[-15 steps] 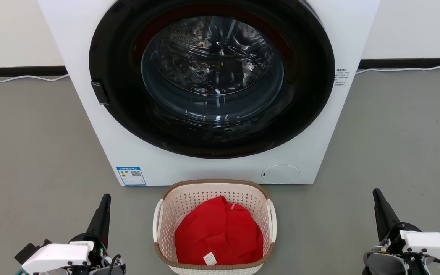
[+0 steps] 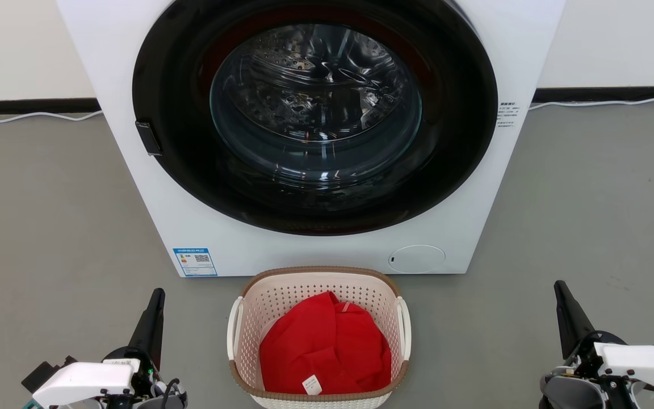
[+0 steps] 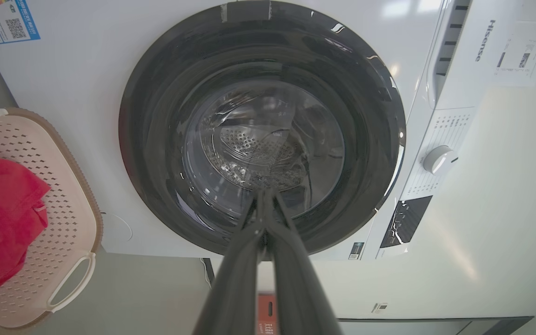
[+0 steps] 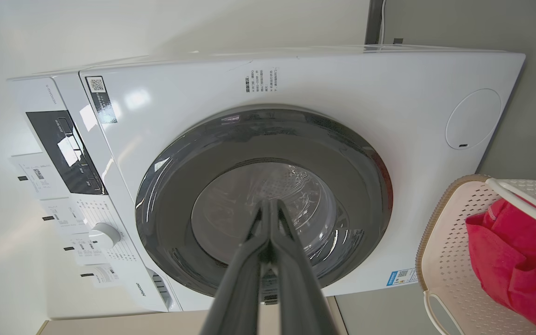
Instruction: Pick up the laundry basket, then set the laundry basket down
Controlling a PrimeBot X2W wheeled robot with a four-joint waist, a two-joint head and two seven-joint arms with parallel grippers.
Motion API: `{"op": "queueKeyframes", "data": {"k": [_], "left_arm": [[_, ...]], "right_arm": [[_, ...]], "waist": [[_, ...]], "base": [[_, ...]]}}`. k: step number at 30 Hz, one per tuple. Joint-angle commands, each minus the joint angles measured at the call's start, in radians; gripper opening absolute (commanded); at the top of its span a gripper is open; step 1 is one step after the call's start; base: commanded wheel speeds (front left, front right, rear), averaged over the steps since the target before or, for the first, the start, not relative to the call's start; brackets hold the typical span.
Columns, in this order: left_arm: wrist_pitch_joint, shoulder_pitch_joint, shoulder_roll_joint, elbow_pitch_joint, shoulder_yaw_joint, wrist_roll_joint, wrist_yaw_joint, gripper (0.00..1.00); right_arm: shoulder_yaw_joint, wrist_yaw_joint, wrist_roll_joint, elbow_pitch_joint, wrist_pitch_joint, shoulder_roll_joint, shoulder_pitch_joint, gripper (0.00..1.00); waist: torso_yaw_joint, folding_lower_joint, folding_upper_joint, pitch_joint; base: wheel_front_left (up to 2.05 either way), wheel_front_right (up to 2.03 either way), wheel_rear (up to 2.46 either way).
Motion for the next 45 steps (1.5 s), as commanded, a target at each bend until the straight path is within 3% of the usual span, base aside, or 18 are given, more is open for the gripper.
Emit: {"op": "queueKeyframes", "data": {"k": [1,23,24,28,35,45], "left_arm": [[0.006,-0.051,0.013,-0.023,0.03,-0.005,-0.007,0.0],[0.006,-0.051,0.013,-0.023,0.03,-0.005,-0.007,0.0],[0.006,-0.051,0.013,-0.023,0.03,-0.005,-0.007,1.0],[-0.001,0.035,-0.009,0.041,-0.002,0.0,0.001,1.0],[-0.021,0.043,-0.008,0.029,-0.015,0.016,0.0,1.0],[-0.05,0.048,-0.006,-0.001,-0.028,0.09,0.0,1.0]], "right_arm": [[0.018,0.007,-0.002,-0.028,0.01,-0.004,-0.041,0.0],[0.018,0.007,-0.002,-0.028,0.01,-0.004,-0.041,0.0],[0.018,0.007,-0.002,-0.028,0.01,-0.004,-0.041,1.0],[0.005,-0.001,0.0,0.038,0.0,0.006,0.03,1.0],[0.032,0.0,-0.002,0.04,-0.019,0.007,0.03,1.0],[0.065,0.0,-0.068,0.033,-0.049,0.006,0.022,1.0]], "waist": [[0.0,0.0,-0.0001,0.0],[0.0,0.0,-0.0001,0.0],[0.0,0.0,-0.0001,0.0],[0.0,0.0,-0.0001,0.0],[0.0,0.0022,-0.0001,-0.002],[0.001,0.0,-0.0001,0.002]], "base": [[0.0,0.0,0.0],[0.0,0.0,0.0],[0.0,0.0,0.0],[0.0,0.0,0.0],[0.0,0.0,0.0],[0.0,0.0,0.0]]}}
